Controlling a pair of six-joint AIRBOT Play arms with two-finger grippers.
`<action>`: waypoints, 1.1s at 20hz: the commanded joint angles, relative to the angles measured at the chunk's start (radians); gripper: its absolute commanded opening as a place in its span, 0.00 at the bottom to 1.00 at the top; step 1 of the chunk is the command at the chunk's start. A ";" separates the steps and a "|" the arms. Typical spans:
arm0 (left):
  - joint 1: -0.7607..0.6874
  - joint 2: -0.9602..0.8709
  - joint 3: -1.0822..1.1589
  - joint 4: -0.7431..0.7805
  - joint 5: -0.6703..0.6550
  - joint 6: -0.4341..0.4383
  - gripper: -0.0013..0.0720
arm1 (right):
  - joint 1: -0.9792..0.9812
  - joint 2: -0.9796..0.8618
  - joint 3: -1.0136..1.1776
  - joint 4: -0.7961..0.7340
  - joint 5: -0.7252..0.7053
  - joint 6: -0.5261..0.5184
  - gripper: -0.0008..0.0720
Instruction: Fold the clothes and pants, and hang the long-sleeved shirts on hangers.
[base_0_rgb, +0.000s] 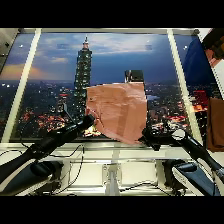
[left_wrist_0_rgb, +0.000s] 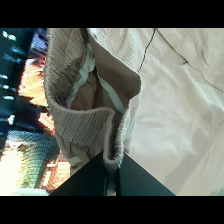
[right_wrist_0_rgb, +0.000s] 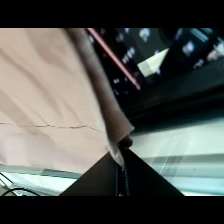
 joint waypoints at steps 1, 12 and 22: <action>0.000 0.001 0.000 0.000 0.000 0.000 0.04 | 0.000 0.007 0.029 0.019 -0.030 -0.105 0.02; 0.031 0.537 0.019 0.001 -0.305 0.000 0.04 | 0.000 0.247 0.595 0.003 0.011 -0.286 0.02; -0.085 0.958 0.068 0.026 0.130 -0.068 0.03 | 0.089 0.514 0.750 0.137 0.206 -0.132 0.02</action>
